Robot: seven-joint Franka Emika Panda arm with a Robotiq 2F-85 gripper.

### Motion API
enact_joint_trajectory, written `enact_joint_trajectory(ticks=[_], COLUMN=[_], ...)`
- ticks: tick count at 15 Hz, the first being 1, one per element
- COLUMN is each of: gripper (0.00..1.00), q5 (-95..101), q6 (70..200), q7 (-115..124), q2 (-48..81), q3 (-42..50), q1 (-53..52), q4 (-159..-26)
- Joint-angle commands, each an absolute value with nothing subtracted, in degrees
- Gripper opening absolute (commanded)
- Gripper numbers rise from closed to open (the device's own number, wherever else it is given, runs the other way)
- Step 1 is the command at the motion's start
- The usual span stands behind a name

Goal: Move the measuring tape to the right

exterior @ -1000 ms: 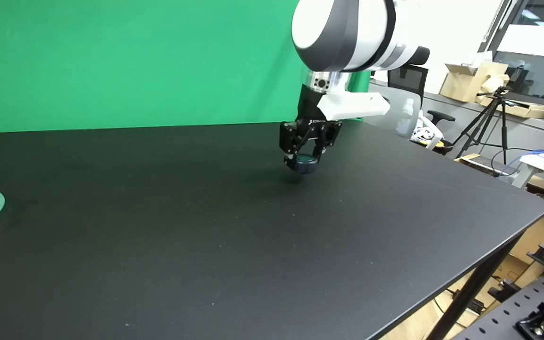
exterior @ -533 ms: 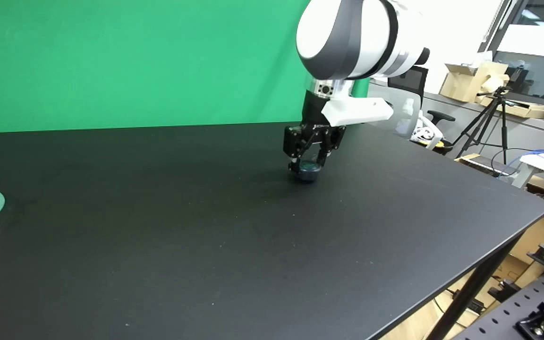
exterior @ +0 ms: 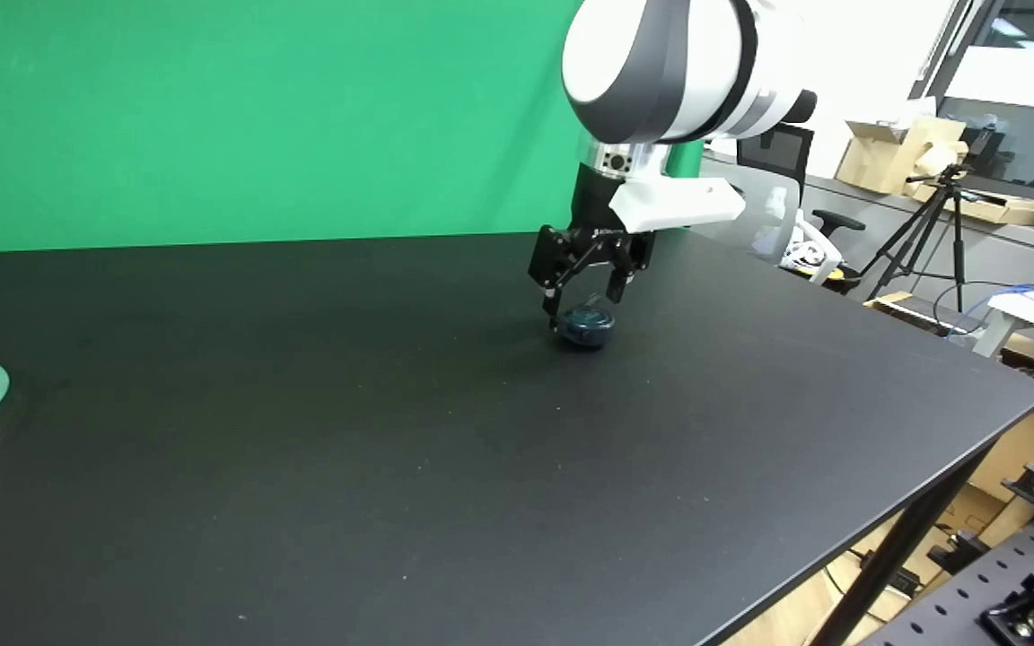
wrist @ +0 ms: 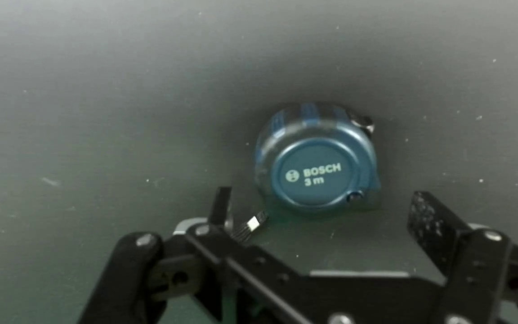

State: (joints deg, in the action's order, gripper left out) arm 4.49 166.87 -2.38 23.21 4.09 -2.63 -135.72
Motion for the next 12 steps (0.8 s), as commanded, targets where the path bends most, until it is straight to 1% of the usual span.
enact_joint_trajectory(ticks=[1,7,12], gripper=[1.00,1.00,1.00], q5=[4.48,3.12,1.79], q6=[163.79,157.78,154.75], q7=[-3.18,-8.32,-10.77], q2=[19.39,14.58,12.13], q3=[2.11,-2.61,-4.13], q1=[-1.81,-0.93,-0.98], q4=[-136.84,-138.01,-138.44])
